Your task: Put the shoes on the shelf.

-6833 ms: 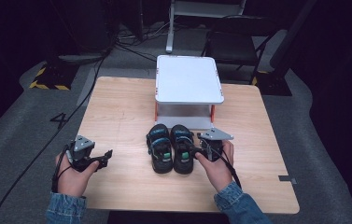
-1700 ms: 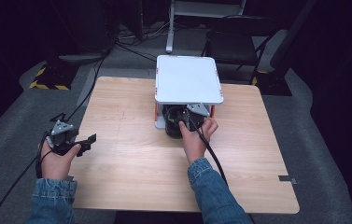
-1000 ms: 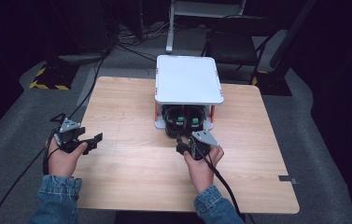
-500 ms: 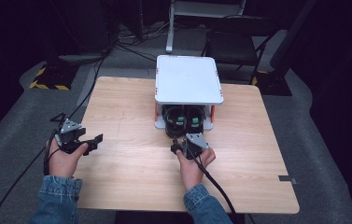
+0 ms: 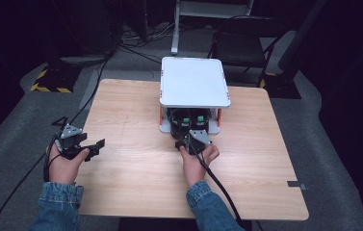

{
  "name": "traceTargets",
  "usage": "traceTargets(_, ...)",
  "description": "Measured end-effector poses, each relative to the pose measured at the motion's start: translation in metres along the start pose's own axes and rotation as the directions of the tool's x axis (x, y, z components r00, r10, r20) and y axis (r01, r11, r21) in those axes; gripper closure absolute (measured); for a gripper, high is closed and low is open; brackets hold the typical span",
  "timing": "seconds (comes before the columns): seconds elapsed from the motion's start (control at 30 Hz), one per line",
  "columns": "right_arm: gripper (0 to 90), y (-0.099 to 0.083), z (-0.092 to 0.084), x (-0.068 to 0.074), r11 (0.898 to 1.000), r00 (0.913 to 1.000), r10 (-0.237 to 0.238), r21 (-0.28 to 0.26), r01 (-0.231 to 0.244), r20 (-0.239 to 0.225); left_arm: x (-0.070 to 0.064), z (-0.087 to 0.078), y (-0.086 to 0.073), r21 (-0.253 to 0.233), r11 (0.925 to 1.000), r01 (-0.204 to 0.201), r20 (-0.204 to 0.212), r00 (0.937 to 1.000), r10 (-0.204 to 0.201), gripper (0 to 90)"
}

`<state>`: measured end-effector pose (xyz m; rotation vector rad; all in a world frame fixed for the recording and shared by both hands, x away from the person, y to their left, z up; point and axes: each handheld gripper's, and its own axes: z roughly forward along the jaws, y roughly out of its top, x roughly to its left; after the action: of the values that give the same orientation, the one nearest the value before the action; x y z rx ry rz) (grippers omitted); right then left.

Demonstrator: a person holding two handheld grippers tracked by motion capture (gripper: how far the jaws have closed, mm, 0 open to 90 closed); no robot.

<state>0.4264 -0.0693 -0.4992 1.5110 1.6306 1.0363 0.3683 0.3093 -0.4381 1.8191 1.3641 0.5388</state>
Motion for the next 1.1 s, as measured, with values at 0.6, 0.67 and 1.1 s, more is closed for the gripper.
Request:
traceTargets(0.6,26.8,0.03,0.053,-0.01,0.999,0.9995,-0.032,0.011,0.032,0.002,0.005,-0.004,-0.006,0.006,1.0,0.008,-0.01,0.9999,-0.008,23.8)
traceTargets(0.67,27.2,0.032,0.055,-0.011,0.999,0.9994,-0.035,0.014,0.035,-0.007,0.005,-0.005,-0.006,0.007,0.9999,0.008,-0.011,0.9999,-0.008,23.8)
traceTargets(1.1,26.8,0.033,0.007,-0.025,0.992,0.993,-0.105,-0.07,0.101,-0.054,0.002,-0.009,-0.004,-0.004,1.0,-0.003,-0.013,0.9999,0.003,23.8)
